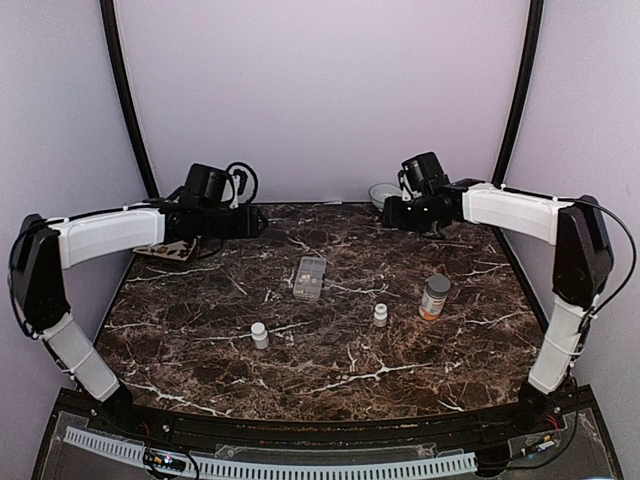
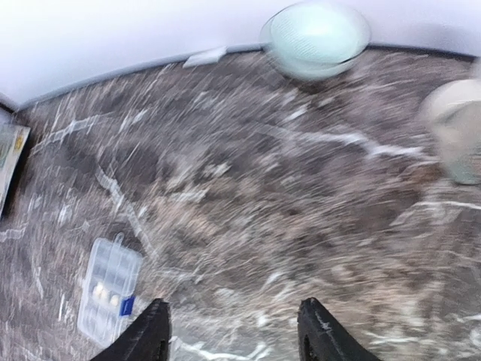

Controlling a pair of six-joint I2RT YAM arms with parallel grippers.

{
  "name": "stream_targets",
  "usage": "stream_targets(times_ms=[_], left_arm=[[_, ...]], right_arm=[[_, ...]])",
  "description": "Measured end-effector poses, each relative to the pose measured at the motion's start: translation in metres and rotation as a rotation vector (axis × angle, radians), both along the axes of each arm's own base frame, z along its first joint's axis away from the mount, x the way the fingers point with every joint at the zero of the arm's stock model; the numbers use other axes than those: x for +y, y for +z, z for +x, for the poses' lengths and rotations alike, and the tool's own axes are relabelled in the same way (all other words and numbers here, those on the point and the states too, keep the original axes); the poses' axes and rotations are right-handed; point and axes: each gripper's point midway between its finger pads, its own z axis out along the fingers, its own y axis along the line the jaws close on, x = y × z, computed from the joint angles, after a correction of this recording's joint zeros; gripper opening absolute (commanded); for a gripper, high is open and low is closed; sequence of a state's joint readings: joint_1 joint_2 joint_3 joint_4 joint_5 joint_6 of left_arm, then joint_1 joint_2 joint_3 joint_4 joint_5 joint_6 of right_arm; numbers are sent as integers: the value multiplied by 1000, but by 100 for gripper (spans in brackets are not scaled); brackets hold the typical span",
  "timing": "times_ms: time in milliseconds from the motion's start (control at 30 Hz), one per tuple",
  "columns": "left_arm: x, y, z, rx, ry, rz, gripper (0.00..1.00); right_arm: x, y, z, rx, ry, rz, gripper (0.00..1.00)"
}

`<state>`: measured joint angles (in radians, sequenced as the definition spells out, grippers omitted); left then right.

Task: Sort the pills into containers
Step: Reset both arms

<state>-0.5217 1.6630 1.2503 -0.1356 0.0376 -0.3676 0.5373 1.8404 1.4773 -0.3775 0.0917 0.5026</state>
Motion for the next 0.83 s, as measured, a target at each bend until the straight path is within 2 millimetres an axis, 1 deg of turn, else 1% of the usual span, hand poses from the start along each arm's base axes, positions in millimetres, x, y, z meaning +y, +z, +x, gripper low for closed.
stream_targets(times_ms=[33,67,100,133,200,267,333,367,433,500,667,733,833], left_arm=[[13,20,-5,-84,28,-4,57],[21,31,-9,-130,42,-5,57],[29,47,-13,-201,60,-13,57],[36,57,-16,-255,80,-14,57],[50,66,-24,-336,113,-4,58],[61,63,-30,-377,137,16,58],[71,53,-36,-397,156,42,60],[74,49,-38,-400,162,51,60],[82,38,-43,-404,178,74,61],[88,33,-46,-410,190,88,61],[92,41,-45,-455,208,91,61],[92,42,-46,-465,212,88,61],[94,38,-47,-466,214,88,61]], right_arm=[[-15,10,1,-42,-26,-25,71],[-24,15,2,-61,-52,-39,75],[-32,20,1,-86,-68,-55,77],[-40,22,0,-105,-88,-78,80],[-54,23,-8,-126,-115,-119,84],[-68,18,-16,-134,-144,-155,89],[-83,15,-25,-141,-176,-194,93],[-89,16,-28,-145,-194,-205,93],[-105,21,-37,-166,-233,-233,95],[-120,29,-46,-194,-271,-249,95],[-148,50,-65,-274,-356,-261,96],[-157,53,-73,-299,-385,-268,95],[-168,55,-81,-323,-416,-273,98]])
